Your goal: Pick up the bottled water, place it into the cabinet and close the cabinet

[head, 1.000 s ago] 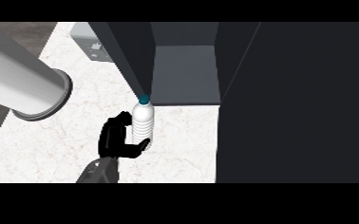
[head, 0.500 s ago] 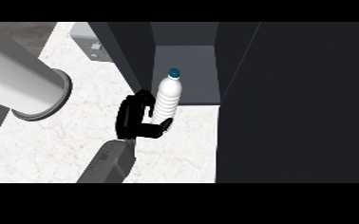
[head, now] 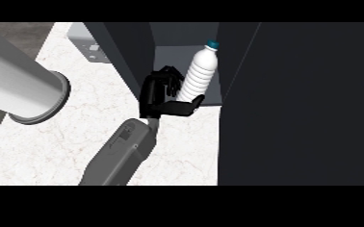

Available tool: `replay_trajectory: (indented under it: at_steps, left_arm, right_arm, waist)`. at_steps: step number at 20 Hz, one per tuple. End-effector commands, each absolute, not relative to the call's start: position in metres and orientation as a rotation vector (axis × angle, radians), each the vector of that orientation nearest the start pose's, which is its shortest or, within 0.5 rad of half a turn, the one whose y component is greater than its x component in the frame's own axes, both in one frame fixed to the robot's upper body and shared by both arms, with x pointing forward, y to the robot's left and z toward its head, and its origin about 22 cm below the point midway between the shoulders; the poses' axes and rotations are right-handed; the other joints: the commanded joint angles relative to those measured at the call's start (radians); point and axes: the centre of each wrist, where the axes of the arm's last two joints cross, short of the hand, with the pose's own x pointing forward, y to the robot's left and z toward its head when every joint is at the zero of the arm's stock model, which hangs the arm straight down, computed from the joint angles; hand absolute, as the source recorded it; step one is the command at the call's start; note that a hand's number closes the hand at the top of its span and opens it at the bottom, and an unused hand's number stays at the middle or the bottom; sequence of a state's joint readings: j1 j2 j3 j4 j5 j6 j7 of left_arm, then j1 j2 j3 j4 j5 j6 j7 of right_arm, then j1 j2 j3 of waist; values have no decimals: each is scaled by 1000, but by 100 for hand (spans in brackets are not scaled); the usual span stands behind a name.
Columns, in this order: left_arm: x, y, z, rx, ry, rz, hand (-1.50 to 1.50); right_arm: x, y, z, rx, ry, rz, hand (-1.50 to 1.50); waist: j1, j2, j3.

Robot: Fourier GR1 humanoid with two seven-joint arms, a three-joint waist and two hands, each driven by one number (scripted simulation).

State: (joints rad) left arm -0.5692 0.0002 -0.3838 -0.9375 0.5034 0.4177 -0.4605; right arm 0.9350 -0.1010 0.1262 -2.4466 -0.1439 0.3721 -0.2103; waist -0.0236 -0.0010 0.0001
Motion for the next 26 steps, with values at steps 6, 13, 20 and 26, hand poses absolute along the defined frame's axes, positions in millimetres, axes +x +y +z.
replay_trajectory:
  at_steps: [6, 13, 20, 26]
  left_arm:
    - [384, 64, 37, 4, -1720, 88, 150]
    - [400, 77, 22, 96, -1696, 15, 150]
    - [418, 95, 21, 350, -1617, -12, 150]
    - [423, 100, 22, 380, -1632, 91, 150]
  right_arm:
    - [42, -257, 114, 220, -1833, 106, -150]
    - [40, -271, 109, 204, -1838, 101, -150]
    - [44, -272, 105, 235, -1876, 112, -150]
    - [41, -267, 115, 250, -1872, 142, -150]
  waist:
    - [-27, 10, -1]
    - [-25, 11, 0]
    - [-54, 23, 0]
    - [-65, 32, -2]
